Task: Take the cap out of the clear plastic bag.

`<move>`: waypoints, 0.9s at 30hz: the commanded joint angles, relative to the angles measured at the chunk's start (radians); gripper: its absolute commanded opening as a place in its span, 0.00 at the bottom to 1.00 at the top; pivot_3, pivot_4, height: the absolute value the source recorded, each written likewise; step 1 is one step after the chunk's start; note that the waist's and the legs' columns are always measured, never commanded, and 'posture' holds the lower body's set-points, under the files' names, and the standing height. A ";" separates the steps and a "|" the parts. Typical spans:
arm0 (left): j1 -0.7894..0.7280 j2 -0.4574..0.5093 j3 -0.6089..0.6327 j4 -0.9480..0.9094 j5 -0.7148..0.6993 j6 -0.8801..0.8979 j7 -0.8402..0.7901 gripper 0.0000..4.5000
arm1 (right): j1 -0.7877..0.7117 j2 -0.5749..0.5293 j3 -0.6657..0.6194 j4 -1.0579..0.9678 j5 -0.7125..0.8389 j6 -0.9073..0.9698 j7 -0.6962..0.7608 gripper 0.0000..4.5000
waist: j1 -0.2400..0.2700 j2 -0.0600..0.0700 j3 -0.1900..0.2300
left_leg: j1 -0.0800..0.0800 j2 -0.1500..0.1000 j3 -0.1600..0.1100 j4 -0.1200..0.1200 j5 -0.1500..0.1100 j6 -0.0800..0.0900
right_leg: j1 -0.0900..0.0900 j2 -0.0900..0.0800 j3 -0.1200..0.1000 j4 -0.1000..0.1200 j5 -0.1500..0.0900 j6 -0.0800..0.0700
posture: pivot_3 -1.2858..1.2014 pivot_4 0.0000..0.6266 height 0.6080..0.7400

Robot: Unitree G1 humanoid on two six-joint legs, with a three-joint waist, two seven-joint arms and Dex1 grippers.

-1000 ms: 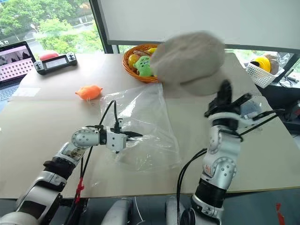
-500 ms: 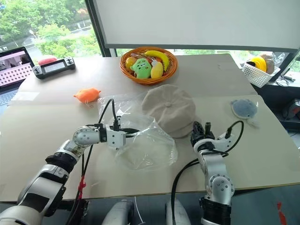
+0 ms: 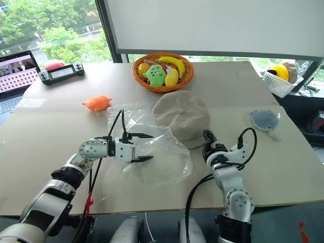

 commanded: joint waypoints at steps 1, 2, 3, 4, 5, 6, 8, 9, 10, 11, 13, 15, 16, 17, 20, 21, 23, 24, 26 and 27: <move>0.042 0.038 0.065 -0.220 -0.302 0.162 -0.175 0.98 | 0.046 -0.076 -0.082 -0.032 0.023 0.023 -0.045 1.00 | 0.000 0.000 0.000 | -0.001 0.000 0.000 0.000 0.000 0.000 | -0.001 0.000 0.000 -0.001 0.000 0.000 | 0.52 0.24 0.96; 0.059 0.059 0.080 -0.293 -0.375 0.261 -0.217 0.98 | 0.054 -0.105 -0.097 -0.037 0.030 0.030 -0.041 1.00 | 0.001 0.000 0.000 | -0.002 0.000 0.000 0.000 0.000 0.000 | 0.000 -0.001 0.000 -0.001 0.001 -0.002 | 0.52 0.24 0.96; 0.071 0.073 0.090 -0.342 -0.418 0.329 -0.242 0.98 | 0.058 -0.123 -0.105 -0.040 0.037 0.034 -0.038 1.00 | 0.001 0.000 0.000 | -0.002 0.000 -0.001 0.000 0.000 0.000 | 0.000 0.000 0.000 -0.001 0.002 -0.005 | 0.52 0.24 0.96; 0.084 0.100 0.106 -0.413 -0.482 0.447 -0.263 0.98 | 0.062 -0.151 -0.120 -0.047 0.055 0.043 -0.024 1.00 | 0.000 0.000 0.000 | -0.003 -0.001 -0.001 0.000 0.000 0.000 | 0.000 -0.001 0.000 -0.002 0.003 -0.005 | 0.52 0.24 0.96; 0.093 0.137 0.119 -0.479 -0.538 0.575 -0.283 0.98 | 0.070 -0.189 -0.136 -0.052 0.065 0.059 -0.002 1.00 | -0.001 0.000 0.000 | -0.003 -0.001 -0.001 0.000 0.000 0.000 | 0.000 0.000 0.000 -0.002 0.003 -0.005 | 0.52 0.24 0.96; 0.101 0.161 0.129 -0.525 -0.571 0.664 -0.293 0.98 | 0.075 -0.214 -0.147 -0.054 0.072 0.069 0.012 1.00 | -0.001 0.000 0.000 | -0.003 -0.001 -0.001 0.000 0.000 0.000 | 0.000 0.000 0.000 -0.002 0.002 -0.005 | 0.52 0.24 0.96; 0.106 0.215 0.168 -0.596 -0.671 0.890 -0.298 0.98 | 0.096 -0.285 -0.182 -0.054 0.090 0.097 0.059 1.00 | -0.006 0.001 0.001 | -0.002 0.000 -0.001 0.000 0.000 0.000 | 0.000 0.000 0.000 -0.002 0.001 -0.004 | 0.52 0.24 0.96; 0.108 0.236 0.187 -0.616 -0.708 0.976 -0.301 0.98 | 0.108 -0.323 -0.191 -0.057 0.089 0.116 0.091 1.00 | -0.008 0.001 0.001 | -0.002 -0.001 -0.001 0.000 0.000 0.000 | 0.000 0.000 0.001 -0.002 0.000 -0.003 | 0.52 0.24 0.96; 0.109 0.248 0.208 -0.624 -0.735 1.045 -0.297 0.98 | 0.117 -0.354 -0.198 -0.060 0.087 0.132 0.118 1.00 | -0.008 0.001 0.001 | -0.001 0.000 -0.001 0.000 0.000 0.000 | 0.000 0.000 0.001 -0.001 -0.002 0.000 | 0.52 0.24 0.96; 0.101 0.245 0.241 -0.603 -0.765 1.120 -0.261 0.98 | 0.125 -0.385 -0.206 -0.065 0.071 0.139 0.147 1.00 | -0.010 0.001 0.001 | -0.001 0.000 -0.001 -0.001 0.000 0.000 | 0.000 0.000 0.001 -0.001 -0.002 0.000 | 0.52 0.24 0.96; 0.088 0.231 0.294 -0.580 -0.802 1.221 -0.201 0.98 | 0.139 -0.442 -0.209 -0.076 0.008 0.148 0.196 1.00 | -0.013 0.001 0.001 | 0.000 0.000 -0.001 -0.001 0.000 0.000 | 0.000 0.001 0.001 -0.001 -0.003 0.000 | 0.52 0.24 0.96; 0.058 0.183 0.377 -0.501 -0.790 1.244 -0.043 0.98 | 0.156 -0.510 -0.187 -0.096 -0.127 0.141 0.236 1.00 | -0.010 0.002 0.002 | 0.000 0.000 -0.001 0.000 0.000 0.000 | 0.000 0.001 0.001 -0.002 -0.003 0.000 | 0.52 0.24 0.96; 0.056 0.157 0.426 -0.470 -0.769 1.227 0.057 0.98 | 0.167 -0.555 -0.160 -0.117 -0.236 0.118 0.271 1.00 | -0.009 0.001 0.002 | 0.000 0.000 -0.001 0.000 0.000 0.000 | 0.000 0.001 0.001 -0.001 -0.003 0.001 | 0.52 0.24 0.96; 0.058 0.136 0.462 -0.447 -0.734 1.205 0.156 0.98 | 0.178 -0.592 -0.133 -0.136 -0.336 0.097 0.301 1.00 | -0.009 0.002 0.002 | 0.000 0.000 -0.001 0.000 0.000 0.000 | 0.000 0.001 0.001 -0.002 -0.003 0.001 | 0.52 0.24 0.96; 0.067 0.086 0.533 -0.362 -0.612 1.159 0.445 0.98 | 0.201 -0.612 -0.080 -0.164 -0.543 0.021 0.356 1.00 | -0.009 0.000 0.002 | -0.001 0.001 -0.001 0.000 0.000 0.001 | 0.000 0.002 0.001 -0.004 -0.003 0.001 | 0.52 0.24 0.96; 0.077 0.071 0.557 -0.356 -0.590 1.144 0.503 0.98 | 0.213 -0.614 -0.059 -0.171 -0.615 -0.012 0.379 1.00 | -0.009 0.000 0.002 | 0.000 0.000 -0.001 -0.001 -0.001 0.001 | 0.000 0.002 0.001 -0.004 -0.003 0.001 | 0.52 0.24 0.96; 0.100 0.052 0.586 -0.339 -0.523 1.097 0.614 0.98 | 0.233 -0.604 -0.022 -0.178 -0.730 -0.078 0.431 1.00 | -0.004 -0.001 0.002 | -0.001 0.000 -0.001 -0.001 -0.001 0.001 | 0.000 0.002 0.001 -0.005 -0.003 0.001 | 0.52 0.24 0.96; 0.109 0.045 0.596 -0.329 -0.491 1.078 0.663 0.98 | 0.236 -0.586 -0.015 -0.178 -0.763 -0.114 0.461 1.00 | -0.003 -0.001 0.003 | -0.002 0.000 -0.001 -0.001 -0.001 0.001 | 0.000 0.001 0.001 -0.005 -0.003 0.002 | 0.52 0.24 0.96; 0.125 0.037 0.610 -0.313 -0.450 1.047 0.723 0.98 | 0.240 -0.549 -0.020 -0.170 -0.793 -0.154 0.492 1.00 | 0.000 -0.001 0.003 | -0.003 -0.001 -0.001 -0.001 -0.001 0.001 | -0.001 0.000 0.001 -0.006 -0.003 0.002 | 0.52 0.24 0.96; 0.128 0.033 0.614 -0.310 -0.438 1.036 0.735 0.98 | 0.240 -0.534 -0.025 -0.165 -0.809 -0.162 0.501 1.00 | 0.001 -0.002 0.003 | -0.003 -0.001 -0.001 -0.001 -0.001 0.001 | -0.001 0.000 0.001 -0.006 -0.003 0.002 | 0.52 0.24 0.96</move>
